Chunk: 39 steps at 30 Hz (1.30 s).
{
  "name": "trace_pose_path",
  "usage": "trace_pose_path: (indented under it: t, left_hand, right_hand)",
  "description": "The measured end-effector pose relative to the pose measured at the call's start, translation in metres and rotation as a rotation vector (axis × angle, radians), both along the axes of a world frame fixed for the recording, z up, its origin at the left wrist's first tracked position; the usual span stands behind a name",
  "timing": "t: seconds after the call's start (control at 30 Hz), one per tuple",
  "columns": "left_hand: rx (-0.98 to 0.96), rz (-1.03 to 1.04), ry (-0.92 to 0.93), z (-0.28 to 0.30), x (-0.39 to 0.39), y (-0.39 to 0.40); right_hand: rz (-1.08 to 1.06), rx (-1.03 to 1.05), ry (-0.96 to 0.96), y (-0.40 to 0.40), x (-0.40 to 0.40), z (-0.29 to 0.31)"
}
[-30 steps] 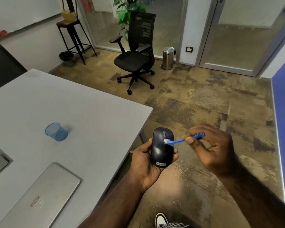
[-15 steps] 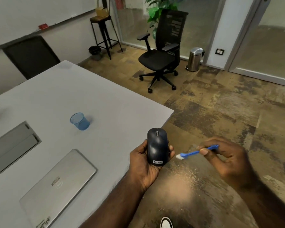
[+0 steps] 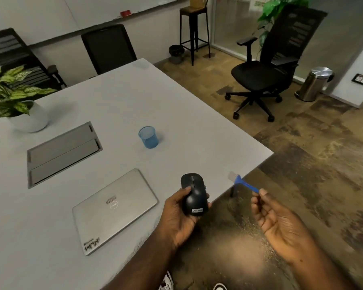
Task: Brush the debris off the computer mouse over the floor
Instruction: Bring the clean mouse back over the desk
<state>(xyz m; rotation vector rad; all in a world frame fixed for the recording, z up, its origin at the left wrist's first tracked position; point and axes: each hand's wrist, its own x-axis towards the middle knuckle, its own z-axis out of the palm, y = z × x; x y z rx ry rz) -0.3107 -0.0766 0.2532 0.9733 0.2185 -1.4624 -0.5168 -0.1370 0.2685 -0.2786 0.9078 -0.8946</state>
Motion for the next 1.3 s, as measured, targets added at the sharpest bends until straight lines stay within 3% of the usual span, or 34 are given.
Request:
trace_pose_path:
  t: [0.23,0.57,0.7,0.83,1.03,1.3]
  left_hand:
    - [-0.017,0.054,-0.048,-0.022,0.064,0.005]
    - [0.021,-0.090,-0.287,-0.052,0.152,-0.007]
    - [0.049,-0.113,-0.289,-0.061,0.169,-0.016]
    - [0.070,-0.120,-0.297,-0.070,0.175,-0.028]
    - [0.084,-0.162,-0.340,-0.090,0.171,-0.057]
    - [0.187,-0.107,-0.347,-0.133,0.164,-0.111]
  right_hand:
    - [0.158,0.182,-0.037,0.010,0.085,-0.009]
    - [0.178,0.146,-0.057,0.014,0.195,-0.026]
    - [0.182,0.060,0.079,0.002,0.221,-0.044]
    - [0.170,-0.101,0.372,-0.015,0.234,-0.062]
    - [0.247,-0.316,0.656,-0.049,0.257,-0.098]
    - [0.338,-0.424,0.853,-0.105,0.264,-0.156]
